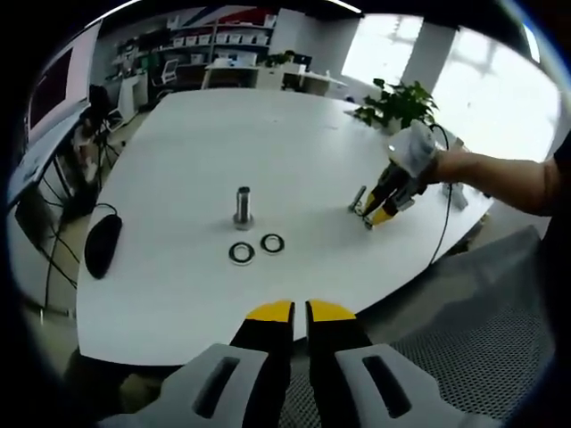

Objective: Place the washer onto the threaded stud by aligning its center hole with the stud, sliding it down to the base, and recovering from edge contact or off-axis alignment until the washer reaches the visible bottom stop.

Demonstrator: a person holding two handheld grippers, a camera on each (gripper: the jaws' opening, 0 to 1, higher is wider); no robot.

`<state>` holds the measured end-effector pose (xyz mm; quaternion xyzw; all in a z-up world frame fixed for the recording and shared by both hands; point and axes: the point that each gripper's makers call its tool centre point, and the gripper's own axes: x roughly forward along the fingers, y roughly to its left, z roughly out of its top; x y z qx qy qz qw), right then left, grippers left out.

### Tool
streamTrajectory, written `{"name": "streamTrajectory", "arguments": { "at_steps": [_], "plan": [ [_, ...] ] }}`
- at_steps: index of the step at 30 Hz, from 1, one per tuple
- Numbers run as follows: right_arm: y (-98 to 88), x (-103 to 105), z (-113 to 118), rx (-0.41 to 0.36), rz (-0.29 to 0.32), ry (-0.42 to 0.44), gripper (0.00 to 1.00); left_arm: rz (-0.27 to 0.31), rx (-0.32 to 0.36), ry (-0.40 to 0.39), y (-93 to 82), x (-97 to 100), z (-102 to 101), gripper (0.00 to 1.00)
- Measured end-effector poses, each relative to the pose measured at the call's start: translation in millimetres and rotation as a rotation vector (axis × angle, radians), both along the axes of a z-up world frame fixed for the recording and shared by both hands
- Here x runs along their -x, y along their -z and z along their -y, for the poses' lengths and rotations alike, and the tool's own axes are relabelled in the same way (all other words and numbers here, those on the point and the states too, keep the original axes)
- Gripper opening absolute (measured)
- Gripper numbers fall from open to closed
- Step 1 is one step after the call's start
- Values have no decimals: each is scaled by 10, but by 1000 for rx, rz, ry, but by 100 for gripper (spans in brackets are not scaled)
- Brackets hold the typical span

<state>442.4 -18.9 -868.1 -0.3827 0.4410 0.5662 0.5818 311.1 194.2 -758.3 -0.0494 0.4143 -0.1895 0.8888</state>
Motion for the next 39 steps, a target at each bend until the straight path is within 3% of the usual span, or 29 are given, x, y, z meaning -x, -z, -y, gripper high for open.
{"name": "streamTrajectory", "arguments": {
  "at_steps": [15,26,39],
  "plan": [
    [-249,-54,35,-40,23,16,13,-3,-5,3,7,3,-1,3],
    [-528,-225,0,-59,67,13,13,0,-3,2,5,-1,-2,3],
    [-656,-291,-122,-72,90,-23,13,4,-1,1,-2,-6,-1,3]
  ]
}}
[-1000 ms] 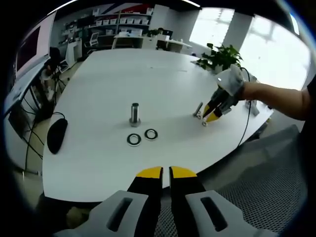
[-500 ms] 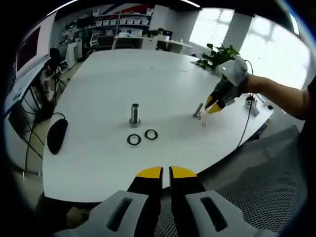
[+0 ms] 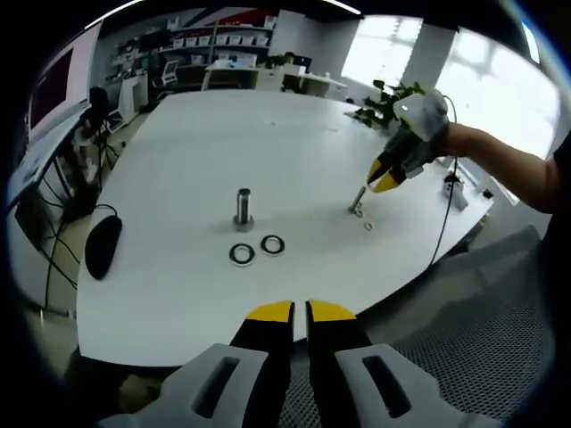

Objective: Place the washer onto the threaded stud by aligning its center hole with the stud, sliding it down to the base, and recovering from edge contact or off-axis alignment until the washer reaches the visible bottom stop.

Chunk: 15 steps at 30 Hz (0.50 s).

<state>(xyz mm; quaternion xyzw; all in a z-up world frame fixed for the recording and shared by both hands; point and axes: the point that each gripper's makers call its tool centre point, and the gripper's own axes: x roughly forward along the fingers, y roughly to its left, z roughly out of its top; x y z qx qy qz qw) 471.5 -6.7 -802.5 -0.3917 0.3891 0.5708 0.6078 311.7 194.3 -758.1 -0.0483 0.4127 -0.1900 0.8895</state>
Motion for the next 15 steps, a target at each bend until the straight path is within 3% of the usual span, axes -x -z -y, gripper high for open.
{"name": "streamTrajectory", "arguments": {
  "at_steps": [15],
  "plan": [
    [55,-20,-83,19,-10,-29,13,0,3,-6,-3,-7,-8,3]
  ]
}}
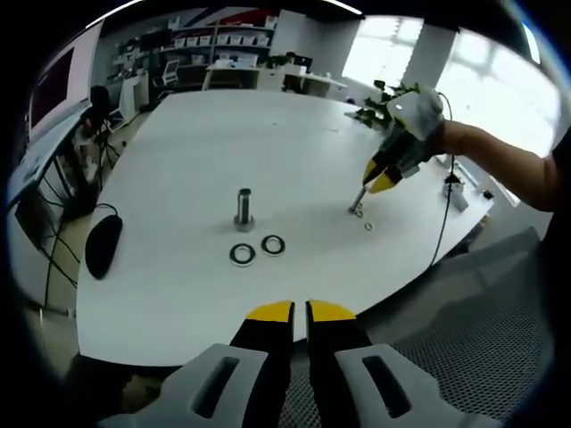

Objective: Place the washer onto the threaded stud by aligning its center hole with the stud, sliding it down to the base, and recovering from edge contact or off-axis alignment until the washer reaches the visible bottom stop.

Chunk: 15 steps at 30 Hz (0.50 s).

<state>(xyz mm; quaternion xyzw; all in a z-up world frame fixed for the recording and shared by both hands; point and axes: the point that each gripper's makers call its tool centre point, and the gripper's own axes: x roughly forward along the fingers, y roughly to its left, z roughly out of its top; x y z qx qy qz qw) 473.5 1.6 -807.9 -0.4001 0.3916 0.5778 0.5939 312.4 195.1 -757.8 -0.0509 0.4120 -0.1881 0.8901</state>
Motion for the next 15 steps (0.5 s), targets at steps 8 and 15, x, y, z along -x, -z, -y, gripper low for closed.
{"name": "streamTrajectory", "arguments": {
  "at_steps": [8,15],
  "plan": [
    [63,-5,-8,22,-5,-14,13,-5,1,2,6,6,4,3],
    [152,-1,-27,42,-11,-29,13,-6,4,-1,7,5,3,3]
  ]
}}
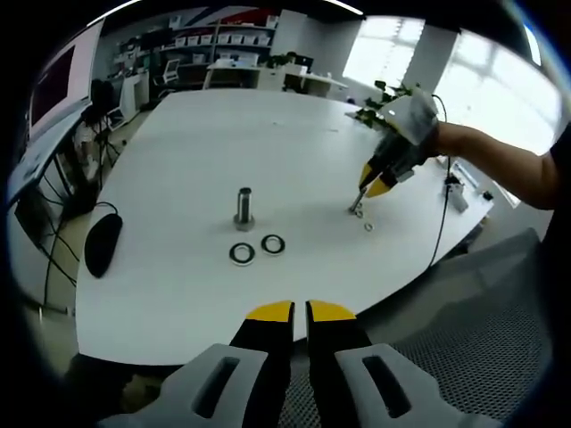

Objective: Place the washer onto the threaded stud by aligning its center hole with the stud, sliding it down to the base, and recovering from edge contact or off-axis alignment until the washer reaches the visible bottom stop.

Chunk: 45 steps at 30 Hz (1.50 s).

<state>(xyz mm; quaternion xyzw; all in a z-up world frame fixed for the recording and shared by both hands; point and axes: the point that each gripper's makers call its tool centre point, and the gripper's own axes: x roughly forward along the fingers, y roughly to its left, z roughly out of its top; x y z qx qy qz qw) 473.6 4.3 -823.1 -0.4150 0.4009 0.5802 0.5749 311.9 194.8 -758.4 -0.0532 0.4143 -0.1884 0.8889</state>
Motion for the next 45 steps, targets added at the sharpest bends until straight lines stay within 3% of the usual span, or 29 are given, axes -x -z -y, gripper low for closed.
{"name": "streamTrajectory", "arguments": {
  "at_steps": [11,15,25,32,35,39,45],
  "plan": [
    [179,20,-18,47,6,-40,13,-9,-1,-4,12,7,-6,3],
    [247,28,-34,31,-25,-17,13,-9,2,-7,11,6,-6,3],
    [392,39,-27,46,-28,-18,13,-10,3,-13,13,-1,-16,3],
    [351,-2,10,27,-12,19,19,-11,1,-11,12,0,-15,2],
    [352,10,99,26,-39,49,19,-3,14,-20,-35,-62,-38,2],
    [329,-27,198,26,-43,86,18,-21,4,2,32,35,-3,2],
    [343,52,229,36,-61,63,18,-13,11,-6,14,12,-11,1]
  ]
}}
